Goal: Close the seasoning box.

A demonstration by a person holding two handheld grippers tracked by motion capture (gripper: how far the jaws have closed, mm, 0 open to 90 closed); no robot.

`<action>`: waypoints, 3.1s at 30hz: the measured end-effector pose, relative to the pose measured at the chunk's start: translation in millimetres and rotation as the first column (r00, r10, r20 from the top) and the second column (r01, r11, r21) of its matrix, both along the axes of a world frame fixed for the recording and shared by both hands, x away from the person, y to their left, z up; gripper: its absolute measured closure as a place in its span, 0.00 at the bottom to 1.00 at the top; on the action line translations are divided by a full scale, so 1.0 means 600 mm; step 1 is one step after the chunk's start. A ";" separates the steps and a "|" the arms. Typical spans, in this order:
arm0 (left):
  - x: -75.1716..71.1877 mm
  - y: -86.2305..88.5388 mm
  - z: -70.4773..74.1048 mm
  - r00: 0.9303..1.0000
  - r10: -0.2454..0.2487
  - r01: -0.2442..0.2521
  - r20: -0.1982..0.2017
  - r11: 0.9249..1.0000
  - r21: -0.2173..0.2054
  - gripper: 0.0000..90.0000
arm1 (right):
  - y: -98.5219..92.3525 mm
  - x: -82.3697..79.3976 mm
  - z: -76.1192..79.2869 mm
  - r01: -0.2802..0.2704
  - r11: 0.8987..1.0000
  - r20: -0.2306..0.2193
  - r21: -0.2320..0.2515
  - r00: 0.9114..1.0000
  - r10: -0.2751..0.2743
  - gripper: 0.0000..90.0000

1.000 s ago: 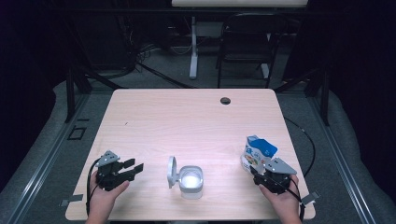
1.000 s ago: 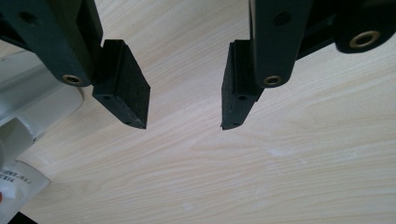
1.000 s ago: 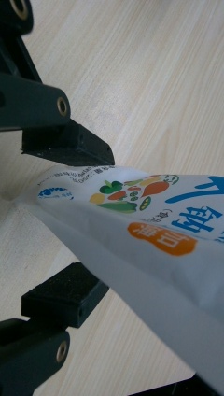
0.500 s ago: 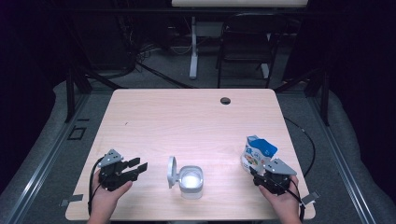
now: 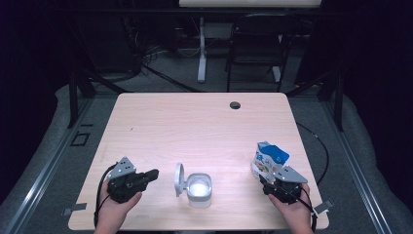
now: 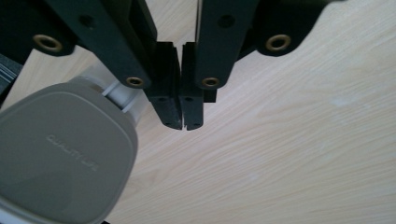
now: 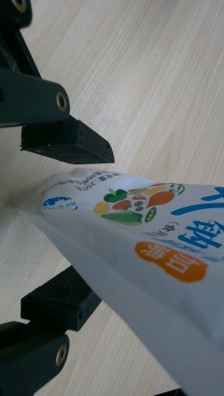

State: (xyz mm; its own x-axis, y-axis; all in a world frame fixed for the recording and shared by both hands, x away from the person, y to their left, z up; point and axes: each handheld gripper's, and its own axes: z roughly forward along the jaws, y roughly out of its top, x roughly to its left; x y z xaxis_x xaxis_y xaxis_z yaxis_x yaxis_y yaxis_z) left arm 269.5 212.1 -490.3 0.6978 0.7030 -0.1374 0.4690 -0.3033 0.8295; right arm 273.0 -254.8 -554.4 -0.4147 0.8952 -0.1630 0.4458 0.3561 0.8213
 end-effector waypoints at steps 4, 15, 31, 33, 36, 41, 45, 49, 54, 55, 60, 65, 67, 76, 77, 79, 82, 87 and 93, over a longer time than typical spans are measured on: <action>-0.004 -0.007 0.005 1.000 -0.023 0.023 0.005 1.000 0.004 1.00 | 0.000 -0.001 0.001 -0.003 1.000 0.002 0.000 1.000 0.003 0.43; -0.020 -0.039 0.016 0.996 -0.090 0.090 0.013 0.996 0.021 1.00 | 0.004 -0.001 0.000 -0.006 1.000 -0.001 -0.003 1.000 0.006 0.43; -0.028 -0.057 0.015 0.991 -0.130 0.130 0.011 0.991 0.028 1.00 | 0.008 0.000 -0.004 -0.004 1.000 -0.006 -0.002 1.000 0.004 0.43; -0.028 -0.058 0.015 0.991 -0.134 0.134 0.010 0.991 0.029 1.00 | 0.009 0.000 -0.004 -0.002 1.000 -0.007 0.001 1.000 0.002 0.43; -0.028 -0.060 0.015 0.991 -0.136 0.136 0.005 0.990 0.026 1.00 | 0.008 -0.001 -0.004 -0.010 1.000 -0.012 -0.004 1.000 0.010 0.43; -0.029 -0.066 0.015 0.989 -0.148 0.147 0.003 0.989 0.023 1.00 | 0.009 -0.002 -0.004 -0.010 1.000 -0.010 -0.001 1.000 0.010 0.43; -0.029 -0.074 0.014 0.987 -0.159 0.159 0.005 0.987 0.019 1.00 | 0.008 -0.003 -0.006 -0.004 1.000 -0.006 0.007 1.000 0.004 0.43; -0.028 -0.079 0.013 0.984 -0.176 0.176 0.001 0.984 -0.006 1.00 | 0.005 -0.006 -0.006 -0.003 1.000 -0.017 -0.002 1.000 0.003 0.43; -0.035 -0.097 0.012 0.974 -0.228 0.228 0.000 0.974 -0.003 1.00 | 0.005 -0.007 -0.007 -0.002 1.000 -0.013 0.002 1.000 0.002 0.43; -0.035 -0.097 0.012 0.974 -0.228 0.228 0.000 0.974 -0.003 1.00 | 0.005 -0.007 -0.007 -0.002 1.000 -0.013 0.002 1.000 0.002 0.43; -0.039 -0.103 0.013 0.971 -0.240 0.240 0.006 0.971 0.005 1.00 | 0.008 -0.007 -0.007 -0.011 1.000 -0.016 -0.001 1.000 0.011 0.43; -0.039 -0.101 0.014 0.973 -0.232 0.232 0.006 0.973 0.003 1.00 | 0.008 -0.007 -0.007 -0.011 1.000 -0.015 -0.002 1.000 0.011 0.43; -0.039 -0.101 0.015 0.972 -0.233 0.233 0.010 0.973 0.008 1.00 | 0.008 -0.007 -0.007 -0.010 1.000 -0.015 -0.001 1.000 0.010 0.43; -0.037 -0.083 0.024 0.979 -0.200 0.200 0.024 0.980 -0.007 1.00 | 0.010 -0.008 -0.007 -0.015 1.000 -0.018 -0.010 1.000 0.015 0.43; -0.036 -0.078 0.026 0.981 -0.192 0.193 0.027 0.981 -0.006 1.00 | 0.010 -0.008 -0.007 -0.015 1.000 -0.018 -0.010 1.000 0.015 0.43; -0.033 -0.068 0.029 0.984 -0.173 0.173 0.034 0.985 -0.017 1.00 | 0.011 -0.008 -0.006 -0.017 1.000 -0.021 -0.013 1.000 0.016 0.43; -0.025 -0.043 0.034 0.991 -0.130 0.132 0.039 0.991 -0.031 1.00 | 0.011 -0.008 -0.007 -0.015 1.000 -0.020 -0.013 1.000 0.015 0.43; -0.015 -0.020 0.033 0.996 -0.082 0.084 0.035 0.995 -0.051 1.00 | 0.013 -0.008 -0.007 -0.016 1.000 -0.019 -0.013 1.000 0.016 0.43; 0.002 0.014 0.021 1.000 -0.022 0.023 0.011 0.998 -0.062 0.99 | 0.014 -0.008 -0.008 -0.020 1.000 -0.023 -0.013 1.000 0.020 0.43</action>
